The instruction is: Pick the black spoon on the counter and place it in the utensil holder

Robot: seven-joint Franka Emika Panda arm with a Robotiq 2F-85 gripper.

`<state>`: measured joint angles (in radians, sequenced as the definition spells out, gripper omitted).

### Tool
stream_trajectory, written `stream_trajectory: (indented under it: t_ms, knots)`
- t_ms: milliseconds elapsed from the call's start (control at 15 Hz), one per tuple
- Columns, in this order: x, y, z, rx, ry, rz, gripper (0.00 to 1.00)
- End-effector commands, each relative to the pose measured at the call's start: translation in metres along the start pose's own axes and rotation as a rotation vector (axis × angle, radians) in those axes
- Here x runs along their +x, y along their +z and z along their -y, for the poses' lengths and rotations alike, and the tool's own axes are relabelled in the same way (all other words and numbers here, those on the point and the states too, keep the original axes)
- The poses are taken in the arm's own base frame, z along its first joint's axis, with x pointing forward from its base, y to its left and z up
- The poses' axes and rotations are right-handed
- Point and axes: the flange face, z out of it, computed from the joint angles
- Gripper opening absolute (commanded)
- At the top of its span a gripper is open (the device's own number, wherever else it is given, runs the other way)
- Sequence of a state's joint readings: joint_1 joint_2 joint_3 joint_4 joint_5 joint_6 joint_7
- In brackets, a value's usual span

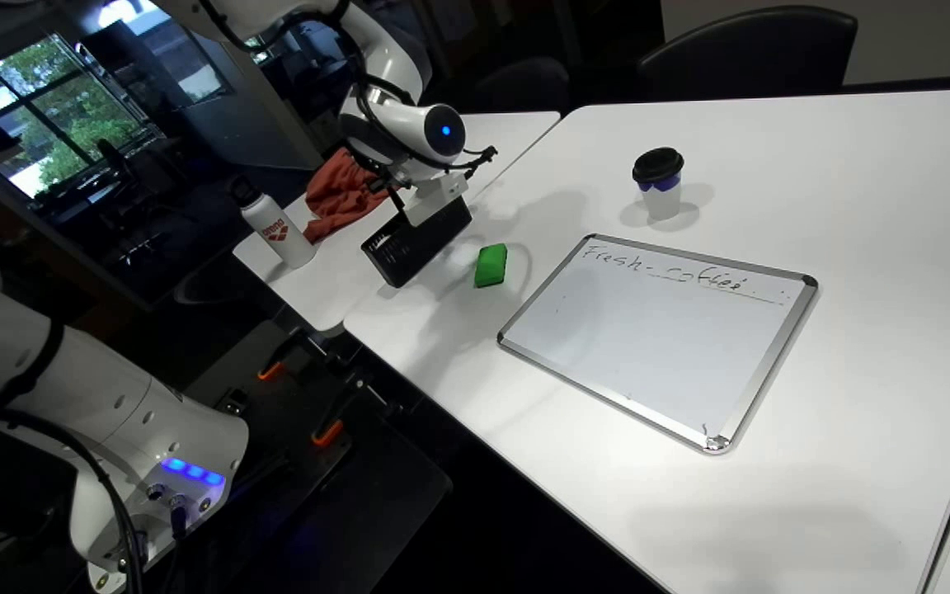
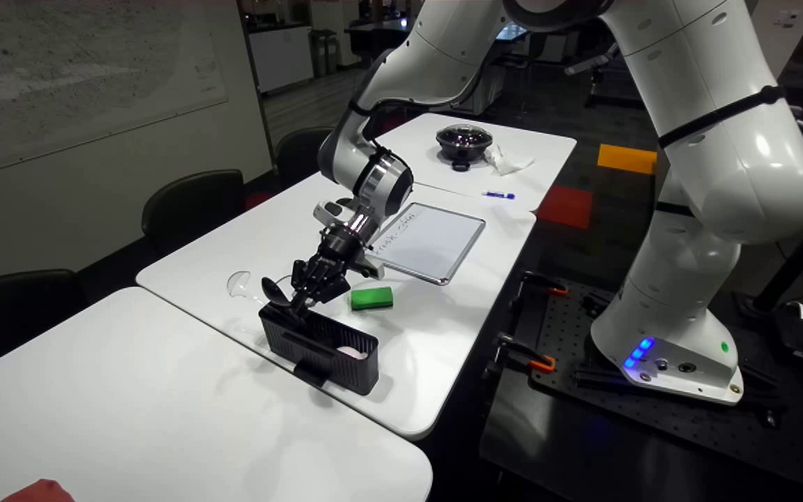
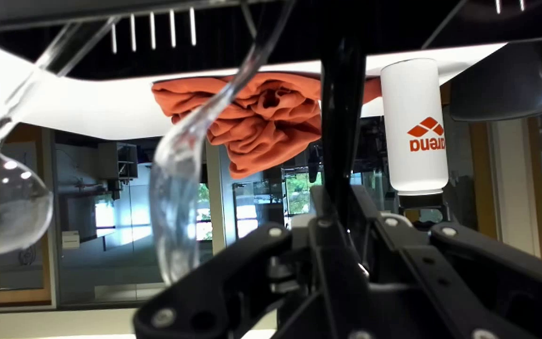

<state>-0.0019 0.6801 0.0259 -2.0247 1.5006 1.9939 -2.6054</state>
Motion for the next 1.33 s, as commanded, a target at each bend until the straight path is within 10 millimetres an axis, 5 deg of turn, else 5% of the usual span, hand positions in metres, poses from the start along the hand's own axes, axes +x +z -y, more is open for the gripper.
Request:
stream_trajectory:
  t_ms: [0, 67, 200, 667, 1267]
  knots:
    - [-0.003, 0.005, -0.002, -0.020, 0.000, 0.044, 0.04]
    - [-0.001, 0.005, -0.001, -0.021, -0.001, 0.051, 0.39]
    - [0.005, 0.003, -0.001, -0.029, -0.013, 0.069, 0.47]
    - [0.048, -0.021, 0.001, -0.086, -0.077, 0.128, 0.98]
    - [0.119, -0.058, 0.025, -0.129, -0.173, 0.130, 1.00]
